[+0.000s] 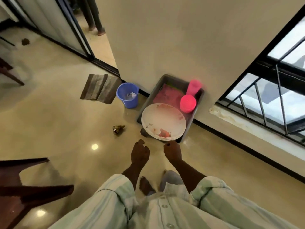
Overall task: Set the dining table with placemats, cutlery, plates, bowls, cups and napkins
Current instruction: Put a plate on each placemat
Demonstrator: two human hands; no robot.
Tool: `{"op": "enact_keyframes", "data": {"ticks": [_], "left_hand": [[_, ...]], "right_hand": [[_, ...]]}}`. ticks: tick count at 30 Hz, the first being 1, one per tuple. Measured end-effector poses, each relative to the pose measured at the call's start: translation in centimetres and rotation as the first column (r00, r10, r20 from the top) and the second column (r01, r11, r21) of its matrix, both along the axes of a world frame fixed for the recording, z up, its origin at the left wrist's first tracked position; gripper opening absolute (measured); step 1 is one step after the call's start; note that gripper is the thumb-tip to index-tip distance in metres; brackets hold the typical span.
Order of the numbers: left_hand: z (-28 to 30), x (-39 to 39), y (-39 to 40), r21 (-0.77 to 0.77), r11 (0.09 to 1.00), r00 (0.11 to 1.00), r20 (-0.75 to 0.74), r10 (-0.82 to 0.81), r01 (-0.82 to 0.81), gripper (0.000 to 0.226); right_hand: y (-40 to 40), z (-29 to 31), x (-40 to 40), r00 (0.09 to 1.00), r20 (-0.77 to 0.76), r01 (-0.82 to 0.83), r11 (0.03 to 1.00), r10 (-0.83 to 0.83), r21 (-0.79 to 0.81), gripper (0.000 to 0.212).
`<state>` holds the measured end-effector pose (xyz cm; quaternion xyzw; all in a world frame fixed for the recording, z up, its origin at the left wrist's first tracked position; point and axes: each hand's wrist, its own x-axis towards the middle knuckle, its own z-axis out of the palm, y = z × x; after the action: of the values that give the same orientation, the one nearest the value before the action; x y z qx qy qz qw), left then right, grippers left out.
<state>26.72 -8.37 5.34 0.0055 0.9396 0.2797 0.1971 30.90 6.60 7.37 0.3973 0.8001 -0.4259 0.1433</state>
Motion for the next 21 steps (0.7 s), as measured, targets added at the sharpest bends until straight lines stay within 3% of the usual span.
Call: {"op": "enact_keyframes", "data": {"ticks": [4, 7, 13, 17, 21], "left_hand": [[-0.9, -4.8, 0.9, 0.029, 0.999, 0.999, 0.034, 0.023, -0.024, 0.034], [-1.0, -9.1, 1.9, 0.019, 0.997, 0.994, 0.085, 0.07, -0.072, 0.032], [-2.9, -16.2, 4.5, -0.032, 0.993, 0.967, 0.223, 0.121, -0.117, 0.028], [-4.4, -19.5, 7.0, -0.028, 0.969, 0.916, 0.319, 0.242, -0.246, 0.035], [-6.9, -21.1, 8.3, -0.054, 0.947, 0.893, 0.32, 0.317, -0.317, 0.045]], "right_hand": [[3.2, -4.9, -2.5, 0.984, 0.04, 0.173, 0.983, -0.171, -0.055, 0.013], [4.8, -4.6, -5.4, 0.975, 0.061, 0.217, 0.974, -0.213, -0.06, 0.012], [8.3, -3.9, -11.7, 0.981, 0.121, 0.159, 0.986, -0.152, -0.055, 0.018], [11.7, -5.4, -14.0, 0.981, 0.189, 0.047, 0.999, -0.043, -0.016, 0.028], [14.8, -7.1, -15.8, 0.968, 0.24, 0.074, 0.997, -0.067, -0.021, 0.032]]}}
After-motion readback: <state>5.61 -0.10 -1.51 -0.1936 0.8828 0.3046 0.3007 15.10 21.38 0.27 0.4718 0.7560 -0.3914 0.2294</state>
